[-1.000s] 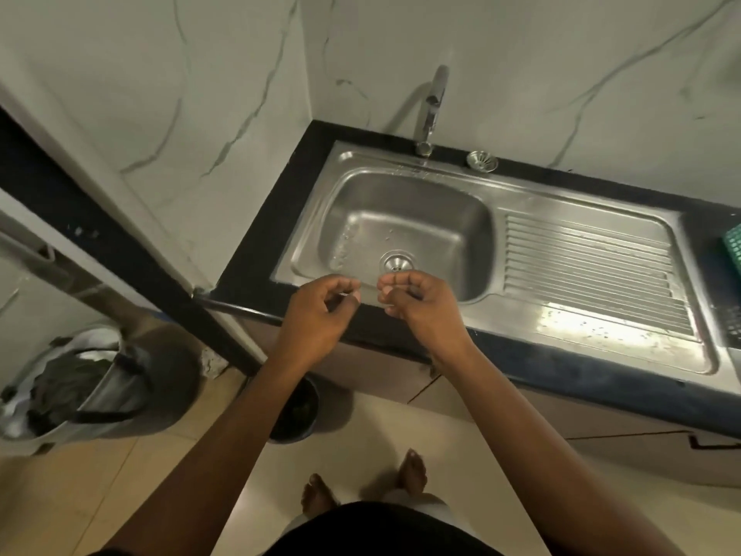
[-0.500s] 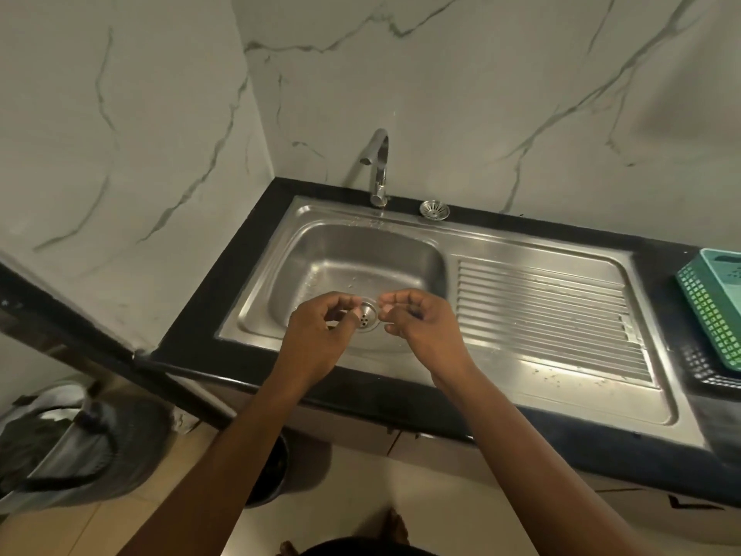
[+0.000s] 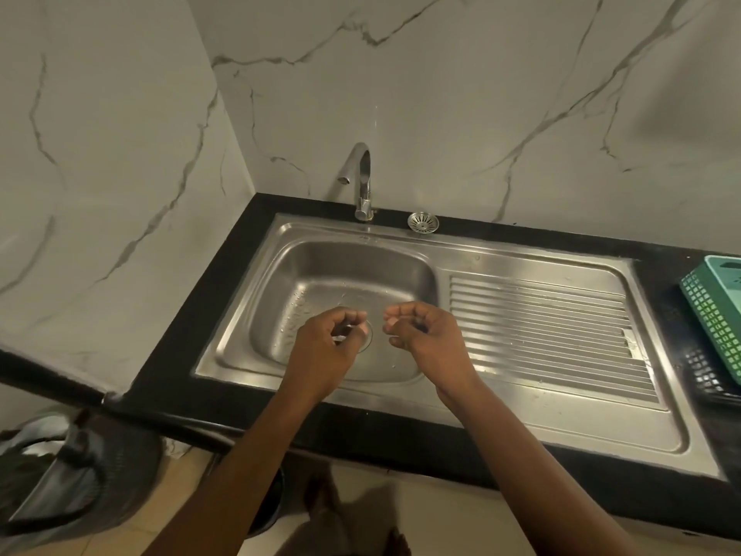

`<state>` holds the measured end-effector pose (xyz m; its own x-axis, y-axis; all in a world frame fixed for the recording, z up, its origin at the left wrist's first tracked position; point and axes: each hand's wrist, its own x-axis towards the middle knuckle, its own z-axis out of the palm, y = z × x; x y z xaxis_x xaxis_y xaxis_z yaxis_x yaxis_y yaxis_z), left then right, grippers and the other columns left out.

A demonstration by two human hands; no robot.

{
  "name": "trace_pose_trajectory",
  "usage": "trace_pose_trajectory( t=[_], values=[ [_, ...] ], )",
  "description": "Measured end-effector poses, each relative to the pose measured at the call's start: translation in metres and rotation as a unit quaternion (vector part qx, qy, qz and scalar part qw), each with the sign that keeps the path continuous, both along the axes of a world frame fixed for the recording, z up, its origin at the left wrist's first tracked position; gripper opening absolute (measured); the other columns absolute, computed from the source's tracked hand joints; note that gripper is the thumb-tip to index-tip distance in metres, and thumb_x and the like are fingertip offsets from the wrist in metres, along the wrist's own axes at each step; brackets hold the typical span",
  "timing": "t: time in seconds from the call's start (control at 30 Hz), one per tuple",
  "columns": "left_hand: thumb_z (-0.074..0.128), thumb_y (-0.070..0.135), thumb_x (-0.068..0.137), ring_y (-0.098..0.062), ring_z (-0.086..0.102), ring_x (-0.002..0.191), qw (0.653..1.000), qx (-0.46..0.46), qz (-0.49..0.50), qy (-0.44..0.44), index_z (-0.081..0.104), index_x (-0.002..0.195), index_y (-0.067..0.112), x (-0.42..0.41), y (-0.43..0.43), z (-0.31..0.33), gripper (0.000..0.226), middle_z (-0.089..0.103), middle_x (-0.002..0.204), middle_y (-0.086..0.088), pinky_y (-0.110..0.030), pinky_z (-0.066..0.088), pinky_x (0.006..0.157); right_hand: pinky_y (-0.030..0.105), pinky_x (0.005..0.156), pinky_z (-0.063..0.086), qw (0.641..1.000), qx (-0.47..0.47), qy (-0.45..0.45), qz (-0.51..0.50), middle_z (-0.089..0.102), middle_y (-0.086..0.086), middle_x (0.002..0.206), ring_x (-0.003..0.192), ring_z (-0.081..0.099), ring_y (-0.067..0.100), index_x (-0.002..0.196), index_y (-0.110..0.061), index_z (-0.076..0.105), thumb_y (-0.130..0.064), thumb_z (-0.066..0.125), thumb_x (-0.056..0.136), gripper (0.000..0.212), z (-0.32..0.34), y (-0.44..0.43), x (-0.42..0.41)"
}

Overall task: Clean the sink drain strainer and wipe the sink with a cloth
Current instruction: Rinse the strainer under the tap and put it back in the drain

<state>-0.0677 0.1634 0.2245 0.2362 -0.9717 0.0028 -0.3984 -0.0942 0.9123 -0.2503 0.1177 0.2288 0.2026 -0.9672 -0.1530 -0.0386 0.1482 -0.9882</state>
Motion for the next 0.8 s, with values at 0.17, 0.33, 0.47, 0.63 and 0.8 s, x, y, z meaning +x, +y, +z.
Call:
trace_pose_trajectory(
  t=[0.17, 0.33, 0.47, 0.63, 0.8],
  values=[
    [0.073, 0.028, 0.093, 0.006, 0.071, 0.095, 1.000, -0.008, -0.018, 0.012, 0.078, 0.106, 0.033, 0.016, -0.033, -0.007, 0.015, 0.075, 0.099, 0.028, -0.005, 0.050, 0.076, 0.031, 0.084, 0.064, 0.999, 0.013, 0.004, -0.029, 0.081, 0.003, 0.100, 0.094, 0.077, 0.024, 0.104, -0.016, 0.079, -0.007, 0.072, 0.094, 0.015, -0.005, -0.024, 0.013],
    [0.072, 0.024, 0.095, 0.005, 0.071, 0.094, 0.998, 0.002, -0.033, 0.045, 0.079, 0.107, 0.027, 0.042, -0.070, -0.012, 0.014, 0.078, 0.099, 0.017, -0.006, 0.051, 0.072, 0.027, 0.080, 0.063, 0.998, 0.018, 0.011, -0.060, 0.081, 0.002, 0.100, 0.096, 0.078, 0.021, 0.103, -0.018, 0.079, -0.010, 0.073, 0.095, 0.013, -0.011, -0.050, 0.034],
    [0.072, 0.021, 0.095, 0.005, 0.071, 0.093, 0.998, 0.015, -0.049, 0.040, 0.079, 0.107, 0.024, 0.065, -0.101, -0.016, 0.015, 0.078, 0.100, 0.015, -0.006, 0.051, 0.079, 0.028, 0.081, 0.063, 0.996, 0.023, 0.025, -0.088, 0.081, 0.000, 0.098, 0.095, 0.078, 0.019, 0.103, -0.020, 0.080, -0.011, 0.072, 0.095, 0.014, -0.018, -0.071, 0.054],
    [0.071, 0.022, 0.095, 0.003, 0.071, 0.093, 0.997, 0.030, -0.061, 0.038, 0.079, 0.106, 0.027, 0.085, -0.132, -0.023, 0.014, 0.078, 0.100, 0.015, -0.013, 0.054, 0.083, 0.023, 0.076, 0.062, 0.994, 0.025, 0.016, -0.110, 0.081, 0.001, 0.098, 0.093, 0.079, 0.016, 0.103, -0.017, 0.079, -0.008, 0.069, 0.097, 0.015, -0.023, -0.090, 0.071],
    [0.071, 0.023, 0.095, -0.002, 0.072, 0.095, 0.997, 0.040, -0.045, 0.053, 0.078, 0.102, 0.031, 0.094, -0.165, -0.031, 0.012, 0.078, 0.099, 0.015, -0.029, 0.059, 0.089, 0.023, 0.075, 0.061, 0.993, 0.031, 0.014, -0.114, 0.080, 0.002, 0.095, 0.093, 0.078, 0.017, 0.098, -0.022, 0.080, -0.008, 0.070, 0.096, 0.017, -0.028, -0.110, 0.078]
  ],
)
